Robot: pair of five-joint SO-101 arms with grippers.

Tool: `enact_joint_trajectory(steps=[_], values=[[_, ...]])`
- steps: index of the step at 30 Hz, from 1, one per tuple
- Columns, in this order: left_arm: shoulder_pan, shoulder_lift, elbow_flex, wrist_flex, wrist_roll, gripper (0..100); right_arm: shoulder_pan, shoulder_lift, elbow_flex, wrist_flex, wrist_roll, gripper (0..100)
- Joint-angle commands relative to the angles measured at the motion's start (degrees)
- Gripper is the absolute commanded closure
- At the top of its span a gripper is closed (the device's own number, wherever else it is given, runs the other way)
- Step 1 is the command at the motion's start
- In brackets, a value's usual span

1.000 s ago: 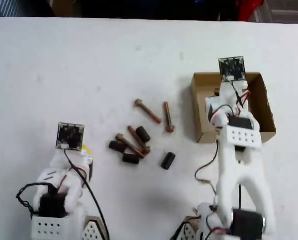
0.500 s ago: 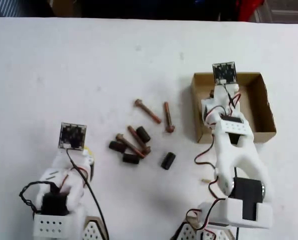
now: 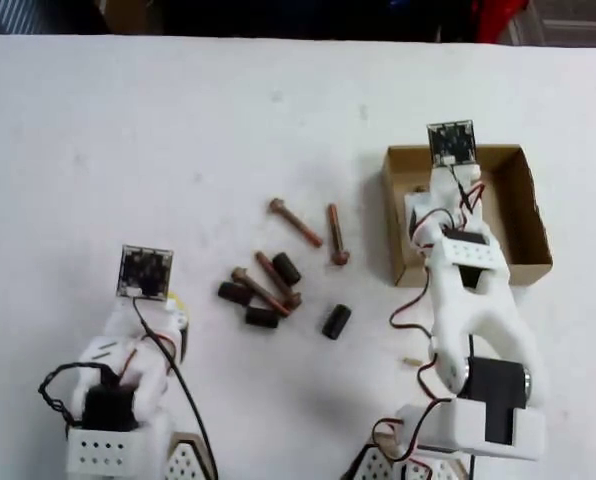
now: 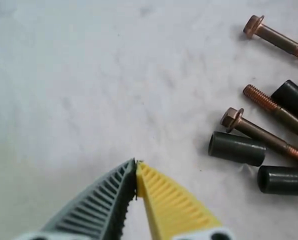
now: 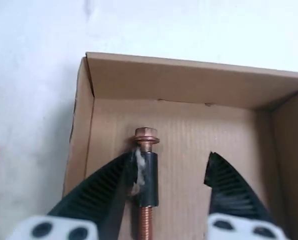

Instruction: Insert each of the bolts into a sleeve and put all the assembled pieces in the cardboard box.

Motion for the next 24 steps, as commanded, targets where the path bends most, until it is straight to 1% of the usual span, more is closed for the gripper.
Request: enact_joint_trajectory(steps=[1,6,12,17,21,24], values=[[-0.40,-0.48,-0.18,-1.49,-0.35,98,0.31,-6.81,-2.64,1.98,0.70,82.6],[-0.40,-0.48,-0.18,-1.58,-0.35,98,-2.68,-15.52,-2.64,12.18,0.88,84.8],[-0.57,-0.48,-0.18,-1.23,-0.35,98,-7.16,-26.24,-2.64,22.90,0.88,84.8],[-3.65,-0.48,-0.18,-1.32,-0.35,98,-11.56,-38.11,-2.64,32.31,0.88,84.8],[-3.82,-0.48,-0.26,-1.32,-0.35,98,-15.60,-47.69,-2.64,38.55,0.88,84.8],[-3.82,-0.48,-0.44,-1.32,-0.35,98,-19.30,-52.62,-2.37,41.19,0.88,84.7]])
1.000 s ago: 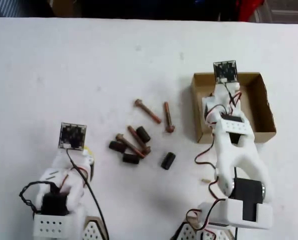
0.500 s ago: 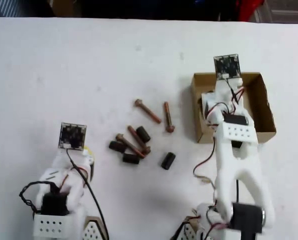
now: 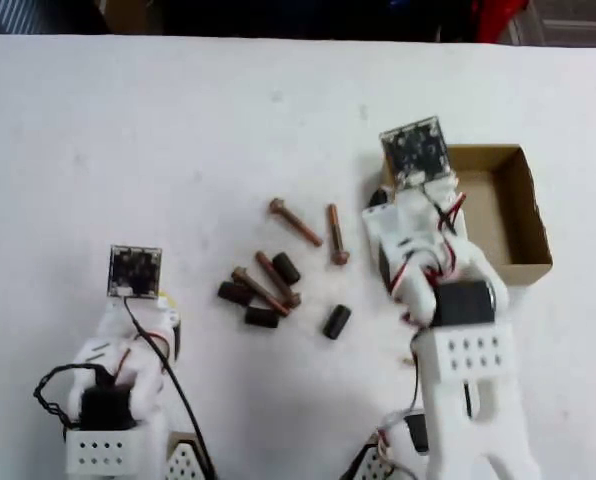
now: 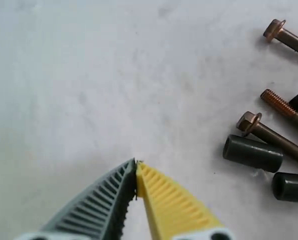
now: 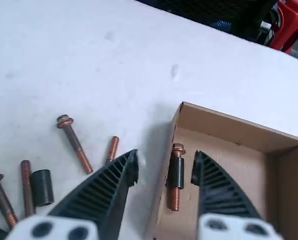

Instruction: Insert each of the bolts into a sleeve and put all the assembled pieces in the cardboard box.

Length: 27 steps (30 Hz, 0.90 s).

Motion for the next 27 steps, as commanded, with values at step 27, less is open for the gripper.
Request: enact_joint_trajectory(steps=[27], values=[[-5.85,-0.48,-1.14,2.11,-0.26,98,-31.60,-12.18,21.19,1.45,13.80,84.6]])
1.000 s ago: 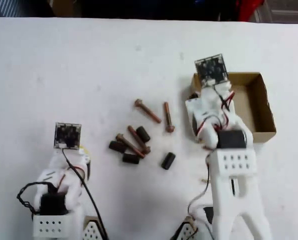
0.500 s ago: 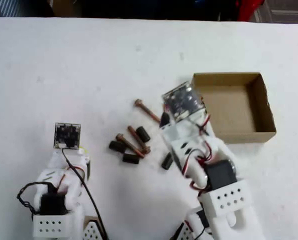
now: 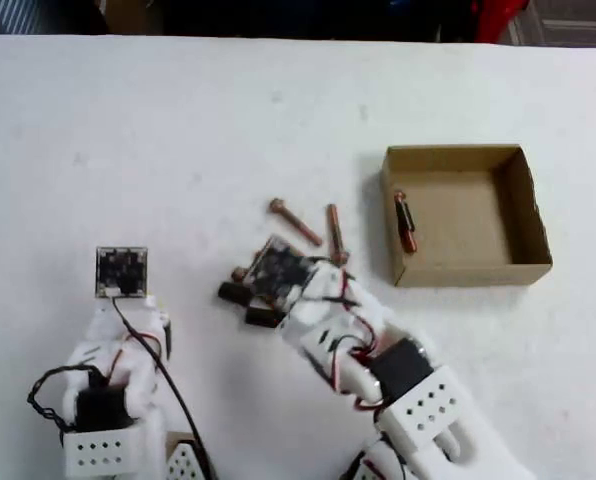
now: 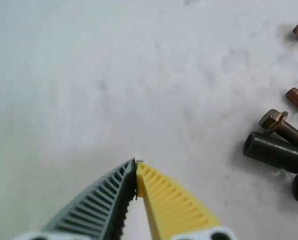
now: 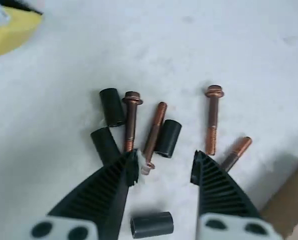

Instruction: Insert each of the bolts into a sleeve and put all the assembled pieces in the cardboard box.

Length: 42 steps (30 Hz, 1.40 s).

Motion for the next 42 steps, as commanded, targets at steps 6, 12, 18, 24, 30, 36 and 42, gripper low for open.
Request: enact_joint_trajectory(steps=[6,12,18,24,30,36,42], values=[[-2.86,-0.48,-1.14,0.00,-0.26,98,-7.34,-0.92,5.71,-4.18,11.43,84.7],[-2.86,-0.48,-1.05,-0.09,-0.26,98,-9.27,-0.84,9.93,-11.56,12.48,84.7],[-2.86,-0.48,-1.05,-0.09,-0.26,98,-9.63,6.99,8.18,-12.88,16.70,84.7],[-2.95,-0.48,-1.05,-0.09,-0.26,98,-9.63,19.74,2.99,-15.69,16.79,84.7],[-6.37,-0.48,-1.05,-1.93,-0.26,98,-9.63,30.90,-0.88,-18.77,16.97,84.7],[-6.99,-0.48,-0.97,-2.29,-0.26,98,-9.54,39.69,-5.98,-18.68,17.05,84.7],[-6.99,-0.48,-1.05,-2.20,-0.26,98,-9.36,46.55,-10.64,-18.68,17.05,84.8]])
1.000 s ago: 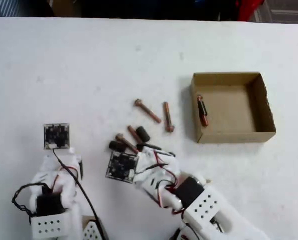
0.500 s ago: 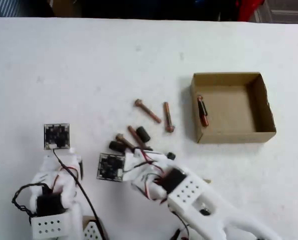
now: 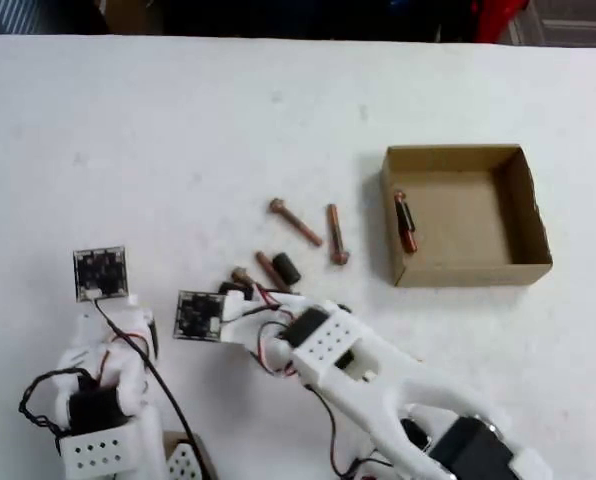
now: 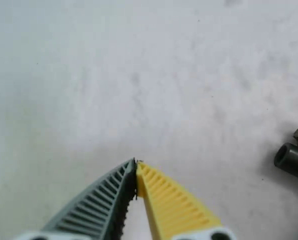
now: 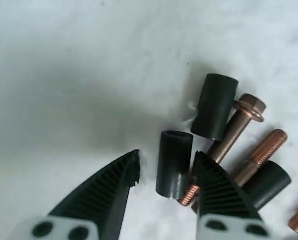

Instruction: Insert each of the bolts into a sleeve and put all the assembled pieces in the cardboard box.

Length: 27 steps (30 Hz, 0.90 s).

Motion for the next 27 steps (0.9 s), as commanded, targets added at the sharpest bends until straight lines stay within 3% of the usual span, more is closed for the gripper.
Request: enact_joint_trajectory(steps=[1,7,13,27], values=[[-0.40,-0.48,-1.05,-2.20,-0.26,98,0.48,2.86,-5.01,-1.10,0.70,84.8],[-0.40,-0.48,-1.05,-2.20,-0.26,98,2.68,10.77,-10.11,-0.75,0.79,93.6],[-0.40,-0.48,-1.05,-2.20,-0.26,98,3.03,16.75,-13.19,-0.31,0.79,93.5],[-0.40,-0.48,-1.05,-2.20,-0.26,98,5.67,26.07,-28.40,19.03,0.79,93.7]])
